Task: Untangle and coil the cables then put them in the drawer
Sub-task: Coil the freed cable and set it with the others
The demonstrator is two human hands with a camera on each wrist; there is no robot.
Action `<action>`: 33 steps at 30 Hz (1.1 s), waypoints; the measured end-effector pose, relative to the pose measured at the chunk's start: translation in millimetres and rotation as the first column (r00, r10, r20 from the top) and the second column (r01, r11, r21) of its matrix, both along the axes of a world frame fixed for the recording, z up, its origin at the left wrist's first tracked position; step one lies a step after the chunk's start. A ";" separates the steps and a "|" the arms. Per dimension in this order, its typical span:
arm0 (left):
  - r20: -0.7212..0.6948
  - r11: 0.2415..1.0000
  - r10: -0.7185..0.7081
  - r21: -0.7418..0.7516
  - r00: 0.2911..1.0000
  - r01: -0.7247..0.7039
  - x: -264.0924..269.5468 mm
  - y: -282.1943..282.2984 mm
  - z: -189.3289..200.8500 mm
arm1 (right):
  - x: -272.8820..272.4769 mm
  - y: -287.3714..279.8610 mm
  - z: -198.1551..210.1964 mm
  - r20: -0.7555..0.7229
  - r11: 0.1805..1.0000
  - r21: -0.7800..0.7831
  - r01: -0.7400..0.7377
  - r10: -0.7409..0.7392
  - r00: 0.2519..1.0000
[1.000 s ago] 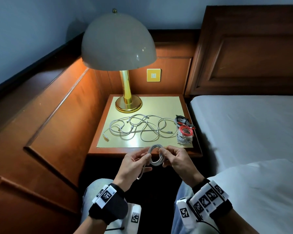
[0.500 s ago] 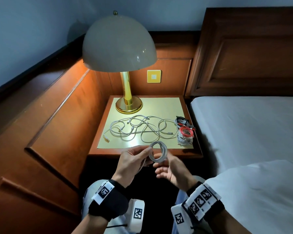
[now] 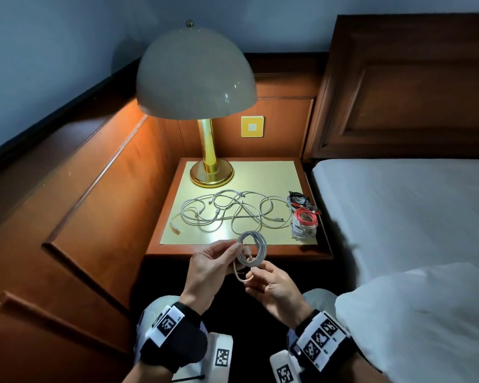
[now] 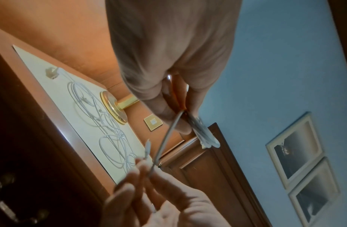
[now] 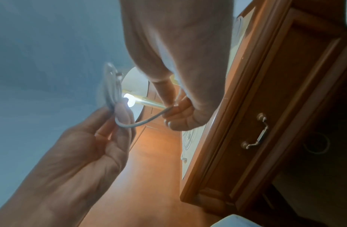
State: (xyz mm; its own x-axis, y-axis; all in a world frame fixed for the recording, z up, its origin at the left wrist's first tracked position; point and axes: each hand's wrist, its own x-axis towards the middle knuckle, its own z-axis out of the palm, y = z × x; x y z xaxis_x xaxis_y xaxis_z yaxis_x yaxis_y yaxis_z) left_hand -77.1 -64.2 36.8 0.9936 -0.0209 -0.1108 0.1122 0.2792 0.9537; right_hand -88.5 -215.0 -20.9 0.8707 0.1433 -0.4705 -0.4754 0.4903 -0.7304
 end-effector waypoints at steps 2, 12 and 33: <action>0.021 0.999 0.031 0.043 0.999 -0.031 1.1 4.4 -2.6 | -0.7 -4.7 0.6 0.045 0.999 -0.013 0.048 -0.048 0.998; 0.031 0.989 0.048 0.138 0.998 -0.052 4.0 14.8 -7.9 | -1.8 -19.2 15.3 0.186 1.000 0.014 -0.007 0.004 0.983; 0.074 0.972 -0.032 0.235 0.997 0.014 -0.8 5.1 -13.9 | 6.8 -18.9 34.3 0.543 0.916 -0.400 0.033 0.208 0.814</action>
